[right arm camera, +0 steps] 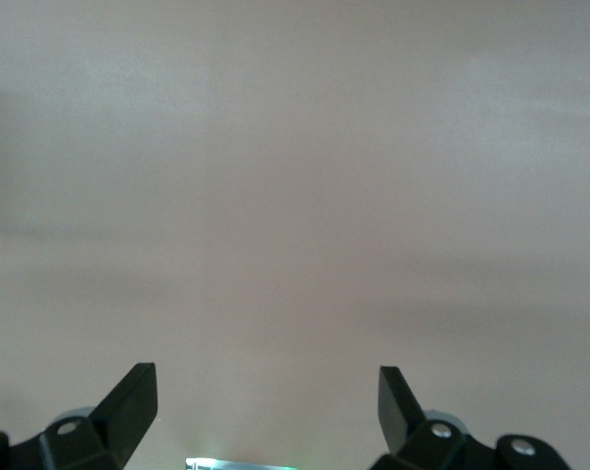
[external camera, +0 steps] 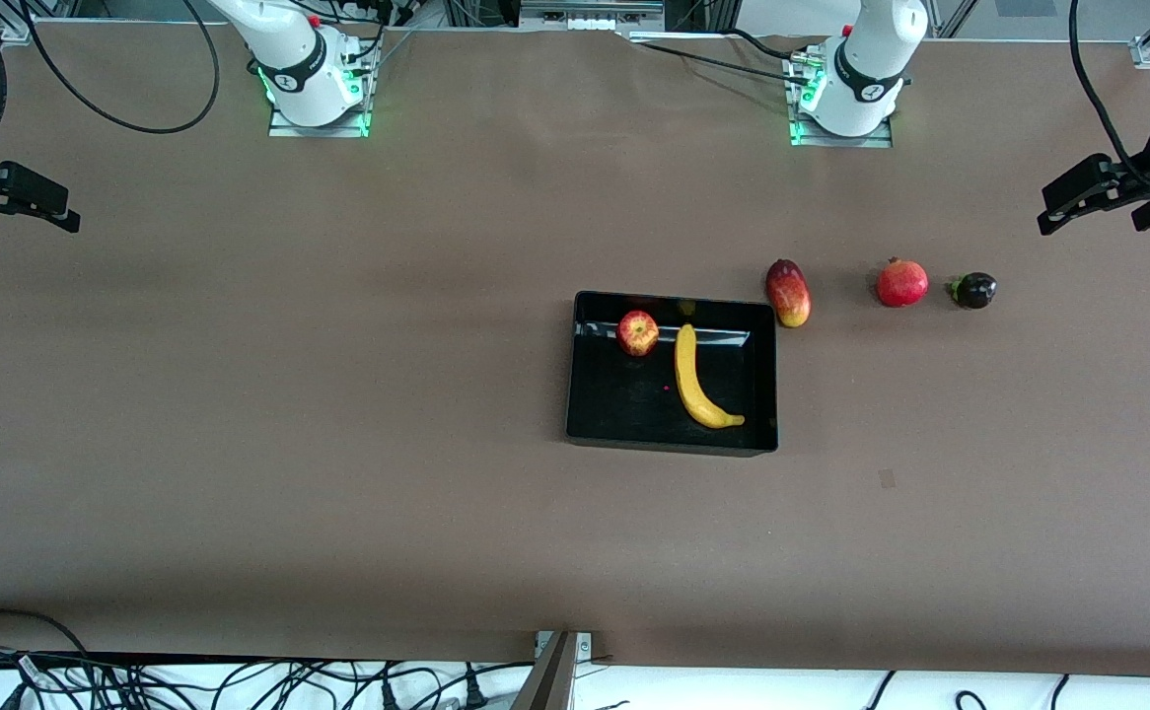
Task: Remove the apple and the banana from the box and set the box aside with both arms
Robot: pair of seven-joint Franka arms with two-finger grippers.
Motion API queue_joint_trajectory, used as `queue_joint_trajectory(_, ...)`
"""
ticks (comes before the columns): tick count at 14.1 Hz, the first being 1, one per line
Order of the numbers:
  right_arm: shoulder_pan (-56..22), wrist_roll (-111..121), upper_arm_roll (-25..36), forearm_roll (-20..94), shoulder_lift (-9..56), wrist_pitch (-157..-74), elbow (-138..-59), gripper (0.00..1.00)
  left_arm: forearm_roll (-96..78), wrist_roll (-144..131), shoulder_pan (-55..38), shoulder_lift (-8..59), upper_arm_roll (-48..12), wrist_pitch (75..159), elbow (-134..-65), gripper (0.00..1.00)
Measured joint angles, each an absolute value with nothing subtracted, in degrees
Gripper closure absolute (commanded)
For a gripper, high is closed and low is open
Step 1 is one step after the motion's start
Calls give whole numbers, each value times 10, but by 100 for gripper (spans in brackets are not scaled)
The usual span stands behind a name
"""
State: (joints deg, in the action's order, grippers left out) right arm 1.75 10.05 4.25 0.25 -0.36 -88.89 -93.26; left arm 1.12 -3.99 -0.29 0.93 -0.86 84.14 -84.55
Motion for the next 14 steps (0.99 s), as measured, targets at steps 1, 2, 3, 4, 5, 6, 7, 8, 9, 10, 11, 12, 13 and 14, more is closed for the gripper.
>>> queue_joint_trajectory(1,17,101,42,3,-4,-889,-933,0,11,-40,-3,9,-9,841,-846,0)
queue_joint_trajectory(2,17,101,41,3,-4,-889,-933,0,11,-40,-3,9,-9,841,-846,0)
queue_joint_trajectory(3,17,101,40,3,-4,-889,-933,0,11,-40,-3,9,-9,841,-846,0)
queue_joint_trajectory(4,17,101,40,3,-4,-889,-933,0,11,-40,-3,9,-9,841,-846,0)
queue_joint_trajectory(5,17,101,40,3,-4,-889,-933,0,11,-40,-3,9,-9,841,-846,0)
queue_joint_trajectory(6,17,101,40,3,-4,-889,-933,0,11,-40,-3,9,-9,841,-847,0)
queue_joint_trajectory(7,17,101,40,3,-4,-889,-933,0,11,-40,-3,9,-9,841,-848,0)
queue_joint_trajectory(8,17,101,40,3,-4,-889,-933,0,11,-40,-3,9,-9,841,-849,0)
queue_joint_trajectory(9,17,101,40,3,-4,-889,-933,0,11,-40,-3,9,-9,841,-849,0)
queue_joint_trajectory(10,17,101,40,3,-4,-889,-933,0,11,-40,-3,9,-9,841,-849,0)
queue_joint_trajectory(11,17,101,40,3,-4,-889,-933,0,11,-40,-3,9,-9,841,-850,0)
queue_joint_trajectory(12,17,101,40,3,-4,-889,-933,0,11,-41,-3,9,-9,841,-850,0)
queue_joint_trajectory(13,17,101,40,3,-4,-889,-933,0,10,-44,-3,10,-10,842,-850,0)
queue_joint_trajectory(14,17,101,40,3,-4,-889,-933,0,5,-50,-3,11,-10,844,-851,0)
